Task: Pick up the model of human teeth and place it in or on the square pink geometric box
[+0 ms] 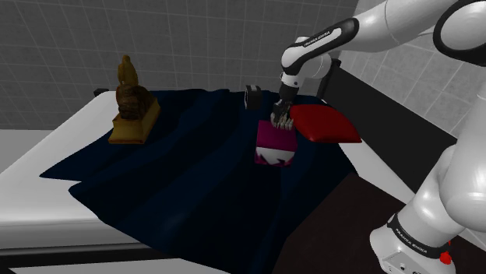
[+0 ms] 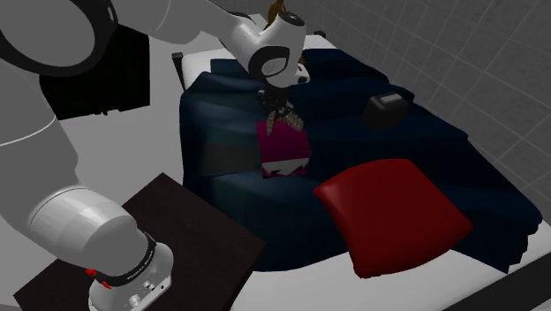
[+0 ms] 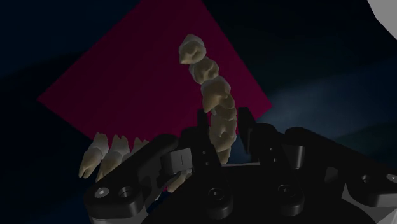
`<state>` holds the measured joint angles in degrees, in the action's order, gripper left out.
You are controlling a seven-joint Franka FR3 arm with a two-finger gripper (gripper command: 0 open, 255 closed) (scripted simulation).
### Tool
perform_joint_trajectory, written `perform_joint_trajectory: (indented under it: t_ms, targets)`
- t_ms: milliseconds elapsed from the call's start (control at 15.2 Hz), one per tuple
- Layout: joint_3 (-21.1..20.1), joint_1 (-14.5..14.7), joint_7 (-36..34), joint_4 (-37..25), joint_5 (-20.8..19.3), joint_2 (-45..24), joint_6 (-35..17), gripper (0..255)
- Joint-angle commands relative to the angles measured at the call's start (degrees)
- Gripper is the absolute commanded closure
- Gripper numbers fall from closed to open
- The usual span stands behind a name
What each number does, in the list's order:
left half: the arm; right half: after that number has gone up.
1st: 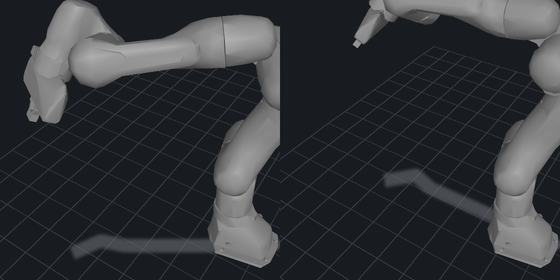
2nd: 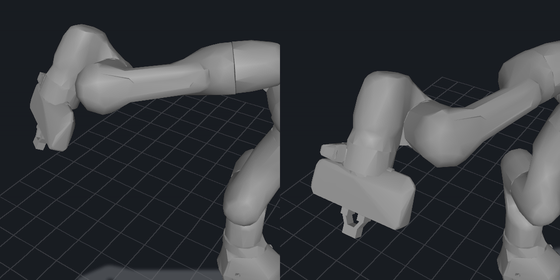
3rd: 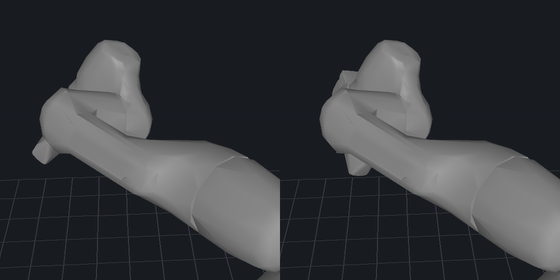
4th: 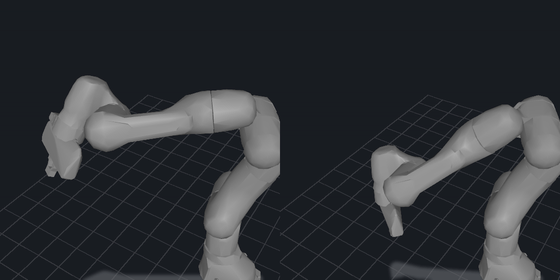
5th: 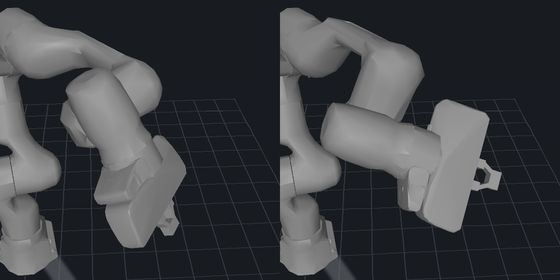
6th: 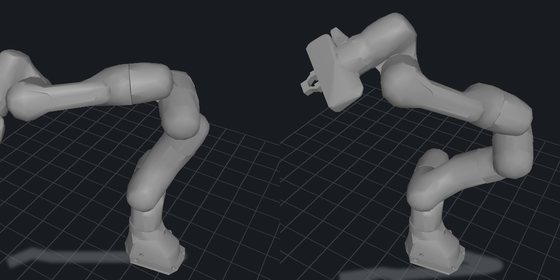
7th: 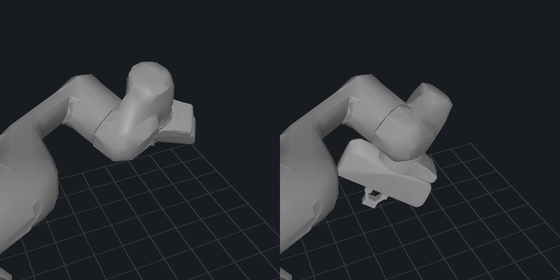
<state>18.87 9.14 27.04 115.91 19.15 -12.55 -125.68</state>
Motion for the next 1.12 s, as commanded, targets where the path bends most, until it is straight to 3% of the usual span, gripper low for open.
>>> perform_joint_trajectory:
  t_ms: [0, 330, 858, 924, 1056]
  targets:
    - [-0.2, -0.1, 0.5, 0.3, 0.6, -1.0, -1.1, 255]
    - [-0.7, -0.4, 2.1, 1.3, 2.3, -3.3, -4.1, 255]
    - [-0.7, -0.4, 2.1, 1.3, 2.3, -3.3, -4.1, 255]
    - [-0.7, -0.4, 2.1, 1.3, 2.3, -3.3, -4.1, 0]
    - [-0.7, -0.4, 2.1, 1.3, 2.3, -3.3, -4.1, 0]
